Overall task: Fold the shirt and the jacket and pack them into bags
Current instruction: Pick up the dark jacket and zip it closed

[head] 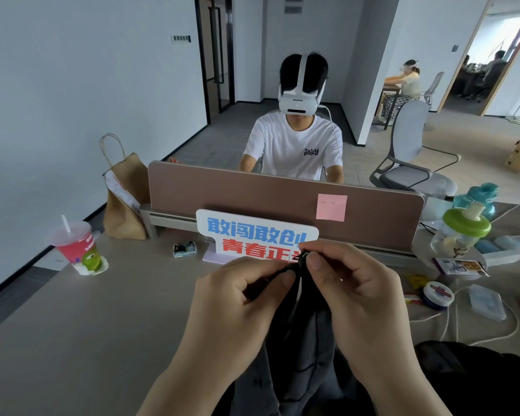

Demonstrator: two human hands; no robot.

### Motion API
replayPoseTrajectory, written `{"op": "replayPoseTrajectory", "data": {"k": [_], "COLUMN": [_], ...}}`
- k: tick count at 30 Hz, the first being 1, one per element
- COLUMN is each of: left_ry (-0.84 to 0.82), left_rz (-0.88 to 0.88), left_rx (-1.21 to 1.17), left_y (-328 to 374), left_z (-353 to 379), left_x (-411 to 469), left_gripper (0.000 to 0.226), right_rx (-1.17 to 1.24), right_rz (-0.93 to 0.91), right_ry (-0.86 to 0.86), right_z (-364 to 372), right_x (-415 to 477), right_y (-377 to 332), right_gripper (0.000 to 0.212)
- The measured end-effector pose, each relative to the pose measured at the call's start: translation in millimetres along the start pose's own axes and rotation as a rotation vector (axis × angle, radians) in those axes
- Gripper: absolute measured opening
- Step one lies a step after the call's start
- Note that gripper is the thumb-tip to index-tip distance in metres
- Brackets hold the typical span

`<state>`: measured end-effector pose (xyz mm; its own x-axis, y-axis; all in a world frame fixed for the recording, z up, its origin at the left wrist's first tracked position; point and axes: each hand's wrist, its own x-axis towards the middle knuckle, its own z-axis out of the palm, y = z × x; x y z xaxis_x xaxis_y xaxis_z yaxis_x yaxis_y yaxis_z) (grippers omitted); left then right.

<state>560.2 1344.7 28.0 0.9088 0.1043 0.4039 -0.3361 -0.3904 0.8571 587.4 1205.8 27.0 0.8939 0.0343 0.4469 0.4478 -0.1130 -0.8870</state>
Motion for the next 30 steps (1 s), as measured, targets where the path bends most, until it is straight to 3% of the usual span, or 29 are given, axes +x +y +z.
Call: {"op": "replayPoseTrajectory", "data": {"k": [5,18,21,30], "left_ry": [-0.005,0.019,0.028,0.085], "left_rz": [-0.001,-0.002,0.015,0.027], "left_rx": [-0.022,0.012,0.040,0.084], "left_y": [0.3,0.9,1.7,-1.5], "left_z": [0.5,-1.5,-0.4,4.6], "left_x": [-2.0,-1.5,-1.4,-1.3], "left_gripper": [0.026,0.021,0.025,0.037], "right_rx": [-0.020,-0.009,-0.036,-0.046], "right_rz": [0.012,0.018,0.029,0.113], "right_ry": [0.003,-0.016,-0.019,-0.086], "right_z": [0.4,1.6,1.2,-3.1], "right_x": [-0.7,-0.8,-0.9,4.5], "right_y": [-0.1,-5.2,-4.3,-3.9], "right_gripper": [0.030,0.016,0.026,0.030]}}
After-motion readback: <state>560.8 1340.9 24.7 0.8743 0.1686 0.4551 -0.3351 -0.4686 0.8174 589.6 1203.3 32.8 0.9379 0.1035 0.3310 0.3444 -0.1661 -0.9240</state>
